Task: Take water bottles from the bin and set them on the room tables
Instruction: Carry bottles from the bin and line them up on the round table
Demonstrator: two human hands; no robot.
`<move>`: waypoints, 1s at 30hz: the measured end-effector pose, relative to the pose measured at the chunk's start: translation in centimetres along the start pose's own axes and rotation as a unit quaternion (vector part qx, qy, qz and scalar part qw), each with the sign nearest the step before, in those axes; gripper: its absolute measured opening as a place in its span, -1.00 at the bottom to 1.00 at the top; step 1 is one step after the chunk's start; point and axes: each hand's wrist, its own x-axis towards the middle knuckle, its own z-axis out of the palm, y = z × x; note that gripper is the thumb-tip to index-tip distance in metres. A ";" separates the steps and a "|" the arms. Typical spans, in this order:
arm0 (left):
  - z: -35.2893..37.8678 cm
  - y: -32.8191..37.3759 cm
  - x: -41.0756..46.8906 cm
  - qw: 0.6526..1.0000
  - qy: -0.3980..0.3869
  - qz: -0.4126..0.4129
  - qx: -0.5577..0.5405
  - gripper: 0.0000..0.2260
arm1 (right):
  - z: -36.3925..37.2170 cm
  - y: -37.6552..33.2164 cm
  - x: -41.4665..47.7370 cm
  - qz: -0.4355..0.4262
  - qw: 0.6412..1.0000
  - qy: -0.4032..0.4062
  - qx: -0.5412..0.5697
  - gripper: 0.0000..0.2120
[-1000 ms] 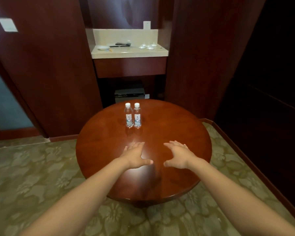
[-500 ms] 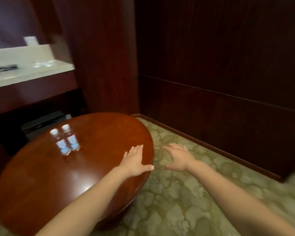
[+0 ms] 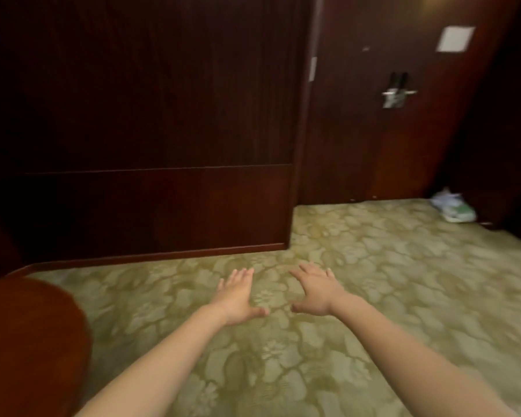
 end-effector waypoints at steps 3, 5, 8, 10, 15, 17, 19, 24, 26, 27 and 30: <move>1.0 7.2 2.2 0.998 -0.009 0.061 0.022 0.00 | -0.8 6.7 -3.3 0.055 0.998 0.016 0.004 -0.13; 1.9 12.2 3.7 0.994 -0.016 0.100 0.038 0.02 | -1.2 11.4 -5.8 0.089 0.996 0.028 0.007 -0.14; 4.3 20.6 5.9 0.987 -0.022 0.151 0.052 0.02 | -1.7 19.0 -10.3 0.142 0.988 0.054 0.029 -0.14; 6.2 26.8 7.5 0.982 -0.029 0.180 0.057 0.02 | -2.2 24.2 -13.5 0.172 0.981 0.074 0.043 -0.15; 10.6 41.4 10.5 0.962 -0.035 0.265 0.062 -0.02 | -3.0 36.5 -21.0 0.253 0.959 0.108 0.059 -0.16; 12.1 46.3 11.3 0.953 -0.050 0.291 0.061 -0.03 | -2.9 40.7 -23.7 0.289 0.947 0.119 0.075 -0.16; 13.5 50.9 12.3 0.942 -0.062 0.321 0.072 -0.04 | -2.8 44.4 -26.1 0.317 0.934 0.139 0.089 -0.16; 16.3 62.4 15.5 0.912 -0.074 0.396 0.074 -0.07 | -3.2 53.3 -30.3 0.379 0.902 0.178 0.103 -0.18; 17.4 66.6 17.2 0.898 -0.084 0.423 0.090 -0.07 | -3.4 57.2 -31.2 0.404 0.890 0.180 0.110 -0.18; 18.0 68.6 18.2 0.891 -0.088 0.435 0.099 -0.07 | -3.5 59.2 -31.5 0.418 0.884 0.178 0.111 -0.18; 19.9 74.7 21.8 0.872 -0.102 0.465 0.113 -0.07 | -3.9 65.5 -31.4 0.453 0.868 0.171 0.110 -0.18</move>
